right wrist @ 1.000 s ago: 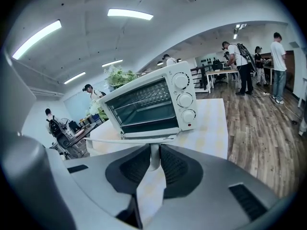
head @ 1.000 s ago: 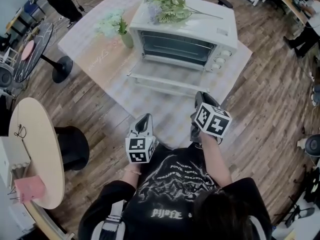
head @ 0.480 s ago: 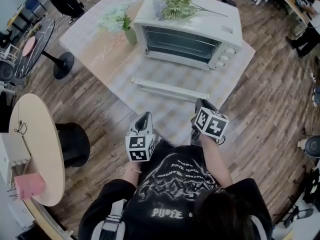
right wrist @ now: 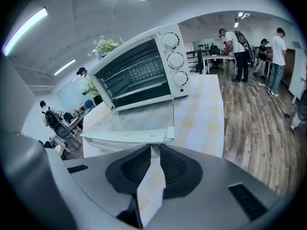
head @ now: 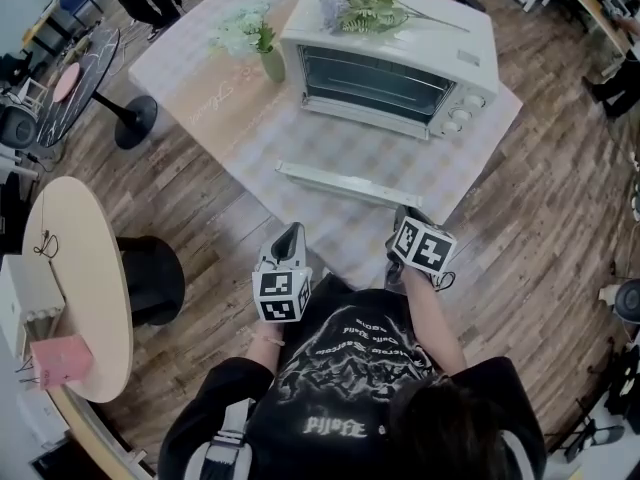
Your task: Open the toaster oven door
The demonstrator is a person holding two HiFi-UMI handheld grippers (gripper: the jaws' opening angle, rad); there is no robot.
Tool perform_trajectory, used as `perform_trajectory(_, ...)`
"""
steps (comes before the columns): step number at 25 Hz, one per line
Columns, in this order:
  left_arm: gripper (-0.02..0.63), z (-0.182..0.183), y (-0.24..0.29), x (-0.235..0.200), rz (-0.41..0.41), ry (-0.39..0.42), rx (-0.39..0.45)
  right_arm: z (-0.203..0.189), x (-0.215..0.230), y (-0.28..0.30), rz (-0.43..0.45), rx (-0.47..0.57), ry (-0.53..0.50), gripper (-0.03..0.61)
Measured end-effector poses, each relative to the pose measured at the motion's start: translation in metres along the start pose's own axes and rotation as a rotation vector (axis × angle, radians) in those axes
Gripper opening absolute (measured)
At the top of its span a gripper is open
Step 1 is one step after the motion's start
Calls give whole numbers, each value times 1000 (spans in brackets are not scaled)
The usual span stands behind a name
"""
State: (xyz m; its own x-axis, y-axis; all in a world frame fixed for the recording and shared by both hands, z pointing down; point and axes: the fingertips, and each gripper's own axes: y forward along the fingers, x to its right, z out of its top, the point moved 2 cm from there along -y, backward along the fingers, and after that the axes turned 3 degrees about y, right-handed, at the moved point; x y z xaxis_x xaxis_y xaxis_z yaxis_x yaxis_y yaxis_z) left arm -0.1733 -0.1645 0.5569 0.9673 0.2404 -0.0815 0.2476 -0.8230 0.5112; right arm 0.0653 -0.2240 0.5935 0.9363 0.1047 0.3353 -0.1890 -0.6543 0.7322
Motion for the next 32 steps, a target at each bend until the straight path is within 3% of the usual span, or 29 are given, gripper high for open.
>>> perform_trajectory(8,20,-6,-5,-4,11,1,-12,-13,4,10,-9,-35,19,66)
perform_trajectory(22,20,-10,2,12,-44,35,-28,-23,10,22,-18,-100,30,67)
perform_trajectory(27,20,-9,3,16,-72,28,-32,-36,11,13,17,-117,12,172)
perform_trajectory(32,20,-3,1,26,-129,31,-22,-29,19,-12,41,-28,-46,216)
